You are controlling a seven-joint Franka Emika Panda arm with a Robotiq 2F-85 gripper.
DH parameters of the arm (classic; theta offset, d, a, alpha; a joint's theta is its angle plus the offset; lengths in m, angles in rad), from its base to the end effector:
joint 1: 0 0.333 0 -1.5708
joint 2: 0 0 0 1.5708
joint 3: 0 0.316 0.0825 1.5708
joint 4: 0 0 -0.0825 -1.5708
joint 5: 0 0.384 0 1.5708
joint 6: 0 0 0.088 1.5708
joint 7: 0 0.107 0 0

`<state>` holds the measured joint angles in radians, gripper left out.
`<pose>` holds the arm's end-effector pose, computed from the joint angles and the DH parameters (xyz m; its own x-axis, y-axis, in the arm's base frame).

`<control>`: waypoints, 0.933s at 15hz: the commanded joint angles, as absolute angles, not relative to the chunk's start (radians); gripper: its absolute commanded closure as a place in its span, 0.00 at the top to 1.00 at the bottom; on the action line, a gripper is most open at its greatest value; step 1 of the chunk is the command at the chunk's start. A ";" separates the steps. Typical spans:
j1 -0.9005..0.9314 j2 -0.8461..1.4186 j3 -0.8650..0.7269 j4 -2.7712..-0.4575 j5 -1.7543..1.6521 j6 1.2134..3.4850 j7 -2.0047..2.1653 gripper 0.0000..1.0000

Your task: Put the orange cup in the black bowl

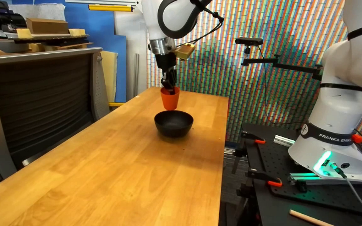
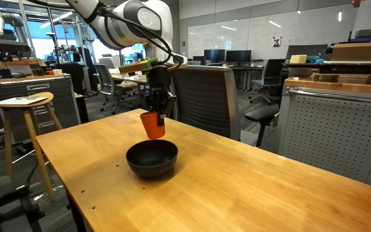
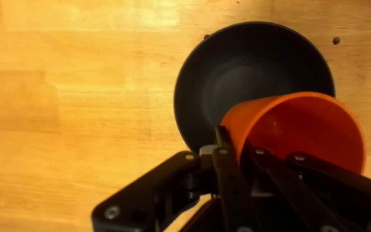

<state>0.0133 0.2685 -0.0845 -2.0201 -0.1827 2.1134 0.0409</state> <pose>0.5735 -0.0482 0.3060 0.9844 -0.0175 -0.1753 0.0121 -0.9860 0.1662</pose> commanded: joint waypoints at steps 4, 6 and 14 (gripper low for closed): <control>-0.036 0.346 -0.079 -2.040 -0.135 2.181 0.067 0.02; -0.038 0.392 -0.073 -2.028 -0.110 2.205 0.055 0.02; -0.043 0.413 -0.064 -2.041 -0.062 2.253 0.029 0.39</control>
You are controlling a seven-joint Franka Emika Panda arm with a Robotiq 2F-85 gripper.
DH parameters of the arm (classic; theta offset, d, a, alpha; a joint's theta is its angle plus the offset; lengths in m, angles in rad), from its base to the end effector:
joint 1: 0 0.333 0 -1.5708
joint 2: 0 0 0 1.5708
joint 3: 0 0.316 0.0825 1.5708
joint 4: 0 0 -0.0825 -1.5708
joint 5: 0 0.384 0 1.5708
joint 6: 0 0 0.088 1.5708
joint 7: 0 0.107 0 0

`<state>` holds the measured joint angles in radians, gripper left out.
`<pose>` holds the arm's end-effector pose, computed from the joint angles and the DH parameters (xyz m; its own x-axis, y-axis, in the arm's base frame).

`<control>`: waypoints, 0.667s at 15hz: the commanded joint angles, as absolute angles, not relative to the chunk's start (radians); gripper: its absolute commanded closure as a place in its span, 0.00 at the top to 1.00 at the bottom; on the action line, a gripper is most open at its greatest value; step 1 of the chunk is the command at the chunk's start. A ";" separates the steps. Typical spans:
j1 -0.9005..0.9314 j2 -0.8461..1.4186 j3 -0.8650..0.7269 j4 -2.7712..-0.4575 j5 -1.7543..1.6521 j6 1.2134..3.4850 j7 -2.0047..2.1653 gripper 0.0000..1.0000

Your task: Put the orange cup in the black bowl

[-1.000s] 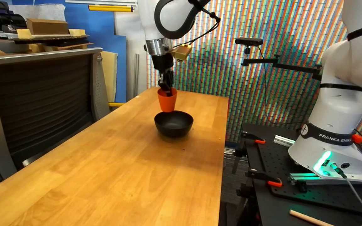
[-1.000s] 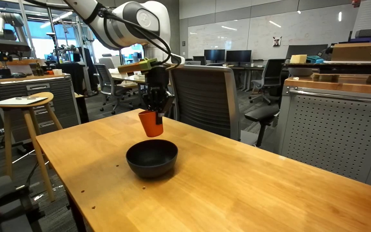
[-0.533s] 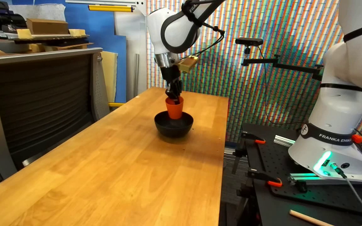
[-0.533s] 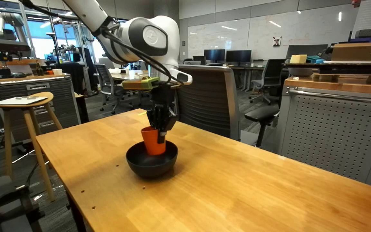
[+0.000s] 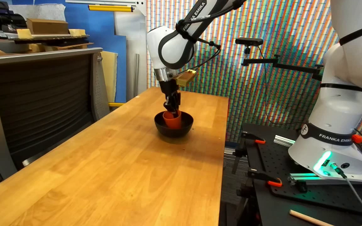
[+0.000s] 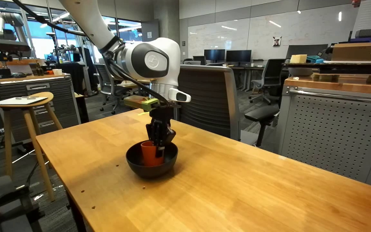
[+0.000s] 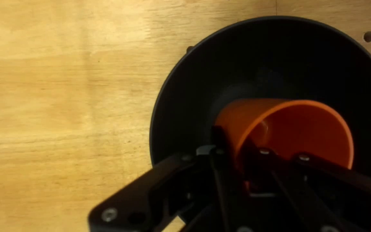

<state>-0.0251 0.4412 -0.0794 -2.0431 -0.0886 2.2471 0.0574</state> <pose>0.5668 -0.0619 0.2062 0.9673 -0.1038 -0.2316 -0.0821 -0.9915 0.1013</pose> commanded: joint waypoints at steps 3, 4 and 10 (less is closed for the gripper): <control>-0.029 0.346 -0.072 -2.066 -0.092 2.247 0.036 0.62; -0.024 0.312 -0.075 -2.077 -0.105 2.241 0.039 0.69; 0.006 0.109 -0.071 -2.105 -0.246 2.171 0.048 1.00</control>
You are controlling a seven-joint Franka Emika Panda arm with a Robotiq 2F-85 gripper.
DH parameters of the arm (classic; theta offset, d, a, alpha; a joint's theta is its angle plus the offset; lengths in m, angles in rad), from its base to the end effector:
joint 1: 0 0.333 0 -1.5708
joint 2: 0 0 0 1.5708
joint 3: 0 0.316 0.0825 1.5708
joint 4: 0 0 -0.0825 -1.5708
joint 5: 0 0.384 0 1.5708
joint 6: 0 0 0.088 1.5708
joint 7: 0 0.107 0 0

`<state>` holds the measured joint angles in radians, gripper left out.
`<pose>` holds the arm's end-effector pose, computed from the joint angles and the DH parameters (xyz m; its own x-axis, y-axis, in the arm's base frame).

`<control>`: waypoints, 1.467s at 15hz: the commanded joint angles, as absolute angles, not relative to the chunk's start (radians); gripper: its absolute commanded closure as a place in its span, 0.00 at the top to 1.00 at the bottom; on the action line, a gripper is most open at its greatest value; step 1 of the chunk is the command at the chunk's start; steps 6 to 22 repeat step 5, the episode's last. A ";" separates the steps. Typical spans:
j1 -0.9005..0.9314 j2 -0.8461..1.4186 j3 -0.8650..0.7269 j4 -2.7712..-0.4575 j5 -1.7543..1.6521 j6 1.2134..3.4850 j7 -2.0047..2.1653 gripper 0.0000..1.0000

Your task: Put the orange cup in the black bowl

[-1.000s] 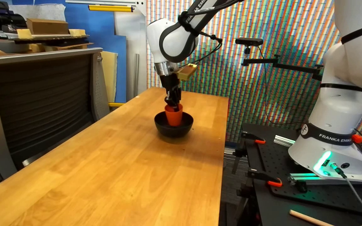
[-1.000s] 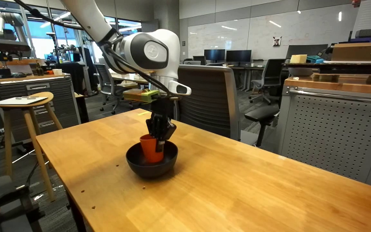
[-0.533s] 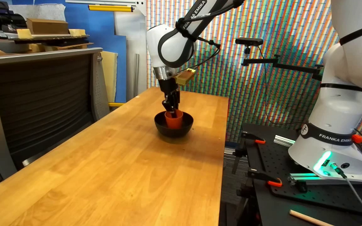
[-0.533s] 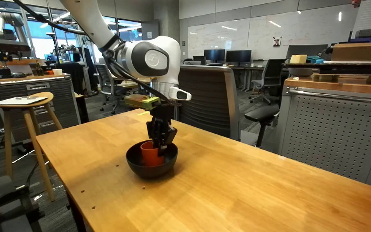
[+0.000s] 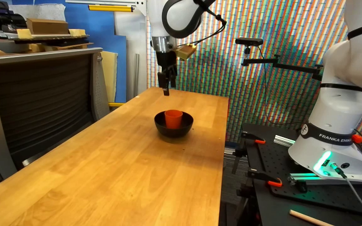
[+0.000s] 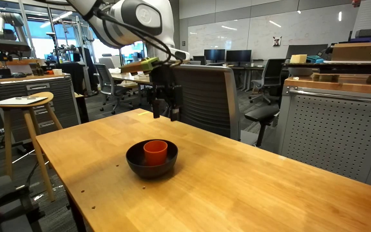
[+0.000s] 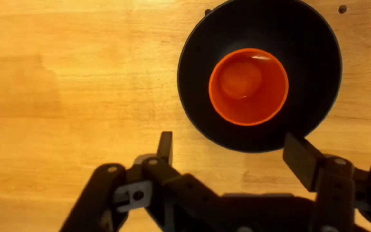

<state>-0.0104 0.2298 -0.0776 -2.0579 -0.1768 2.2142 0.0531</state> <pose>0.5736 -0.0555 0.3195 0.9967 -0.0339 -0.0736 -0.0222 -0.9878 0.1541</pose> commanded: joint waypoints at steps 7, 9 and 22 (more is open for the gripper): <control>0.002 0.095 -0.046 -2.089 -0.249 2.152 0.044 1.00; 0.002 0.095 -0.046 -2.089 -0.249 2.152 0.044 1.00; 0.002 0.095 -0.046 -2.089 -0.249 2.152 0.044 1.00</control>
